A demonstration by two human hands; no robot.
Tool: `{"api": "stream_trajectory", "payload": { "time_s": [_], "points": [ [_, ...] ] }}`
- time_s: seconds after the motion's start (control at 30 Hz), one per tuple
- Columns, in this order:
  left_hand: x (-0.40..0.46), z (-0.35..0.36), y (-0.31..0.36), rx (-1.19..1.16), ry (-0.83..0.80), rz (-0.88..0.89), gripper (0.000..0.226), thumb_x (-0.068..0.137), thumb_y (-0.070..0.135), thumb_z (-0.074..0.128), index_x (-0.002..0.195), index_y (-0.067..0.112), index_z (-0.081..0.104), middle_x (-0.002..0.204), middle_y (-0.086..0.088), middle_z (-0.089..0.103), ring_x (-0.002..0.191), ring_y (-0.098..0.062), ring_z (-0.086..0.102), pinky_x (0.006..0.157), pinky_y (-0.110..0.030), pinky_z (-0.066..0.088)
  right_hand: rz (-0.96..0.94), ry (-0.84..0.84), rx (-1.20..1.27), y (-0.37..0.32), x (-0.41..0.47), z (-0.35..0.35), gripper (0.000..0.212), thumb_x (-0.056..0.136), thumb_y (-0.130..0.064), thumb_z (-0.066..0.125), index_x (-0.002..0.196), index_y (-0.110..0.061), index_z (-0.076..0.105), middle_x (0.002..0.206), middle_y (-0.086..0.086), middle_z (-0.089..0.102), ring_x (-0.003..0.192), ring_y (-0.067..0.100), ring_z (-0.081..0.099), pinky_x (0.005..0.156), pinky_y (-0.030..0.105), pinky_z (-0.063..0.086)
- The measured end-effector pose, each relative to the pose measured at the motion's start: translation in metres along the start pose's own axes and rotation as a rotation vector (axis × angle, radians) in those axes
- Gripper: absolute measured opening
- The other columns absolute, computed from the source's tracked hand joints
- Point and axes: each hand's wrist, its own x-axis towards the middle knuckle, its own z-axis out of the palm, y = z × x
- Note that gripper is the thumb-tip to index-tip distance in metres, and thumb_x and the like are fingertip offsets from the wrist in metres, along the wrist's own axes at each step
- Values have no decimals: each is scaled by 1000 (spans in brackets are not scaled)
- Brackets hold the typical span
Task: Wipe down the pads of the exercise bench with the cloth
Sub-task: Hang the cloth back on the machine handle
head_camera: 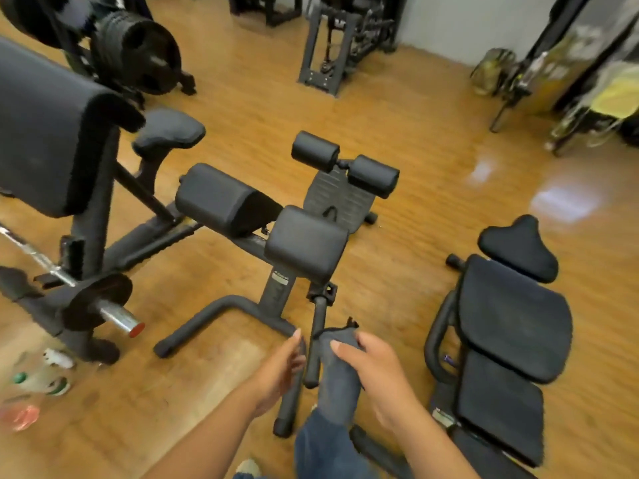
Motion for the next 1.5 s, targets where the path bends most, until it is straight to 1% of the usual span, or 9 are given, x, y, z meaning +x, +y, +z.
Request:
{"api": "stream_trajectory", "payload": {
  "time_s": [0.1, 0.2, 0.33, 0.43, 0.73, 0.87, 1.2, 1.4, 1.5],
  "points": [
    [21, 3, 11, -235, -150, -60, 68, 73, 72, 55, 88, 6, 62, 79, -8, 54, 72, -20, 52, 70, -32, 39, 106, -22, 358, -6, 25, -13, 12, 86, -10, 62, 93, -2, 66, 91, 16, 72, 81, 26, 68, 70, 33, 51],
    [40, 7, 24, -431, -221, -87, 56, 84, 45, 57, 110, -3, 68, 101, -20, 67, 95, -33, 63, 97, -45, 41, 170, -47, 532, -8, 56, -33, 18, 85, -9, 60, 99, 1, 65, 97, 19, 70, 85, 27, 68, 73, 34, 53],
    [55, -4, 42, -383, -150, -31, 43, 81, 20, 59, 118, -2, 60, 109, -20, 67, 95, -33, 65, 88, -44, 47, 248, -22, 586, -6, 92, -55, 21, 86, -13, 59, 101, -1, 66, 101, 17, 70, 95, 29, 66, 86, 42, 49],
    [63, -11, 48, -270, -67, -27, 35, 87, 10, 55, 119, -4, 57, 116, -22, 65, 109, -37, 61, 92, -47, 48, 294, 51, 535, 7, 111, -61, 20, 87, -13, 57, 99, 1, 65, 99, 18, 70, 95, 31, 64, 85, 41, 48],
    [116, -40, 52, 55, 146, 46, 30, 92, 21, 57, 105, -5, 63, 103, -20, 70, 98, -31, 67, 88, -44, 53, 292, 324, 101, 70, 166, -30, 24, 89, -20, 59, 79, 1, 58, 76, 19, 63, 69, 23, 59, 62, 34, 44],
    [141, -46, 43, 163, 264, 33, 30, 95, 24, 53, 97, -4, 63, 94, -19, 70, 89, -30, 67, 67, -34, 55, 203, 425, -246, 104, 190, -13, 33, 90, -25, 58, 65, -11, 41, 61, 4, 42, 55, 15, 39, 51, 28, 29],
    [208, -51, 41, 175, 318, -54, 20, 97, 13, 48, 92, -3, 60, 79, -10, 64, 67, -16, 62, 47, -16, 48, 108, 452, -370, 156, 252, -17, 32, 89, -22, 58, 65, -12, 40, 59, 2, 43, 54, 12, 37, 52, 18, 32],
    [227, -50, 25, 212, 384, -145, 19, 96, 12, 51, 80, 5, 59, 80, -10, 62, 70, -18, 58, 51, -21, 46, 224, 398, -385, 174, 271, -14, 21, 90, -23, 56, 81, -5, 55, 74, 7, 58, 68, 20, 52, 60, 32, 37],
    [235, -53, 16, 255, 382, -131, 19, 95, 13, 53, 78, 5, 60, 78, -7, 62, 72, -17, 57, 57, -22, 44, 229, 382, -369, 178, 277, -10, 15, 92, -21, 54, 87, -7, 58, 81, 5, 60, 76, 18, 54, 67, 29, 38]
  ]
}}
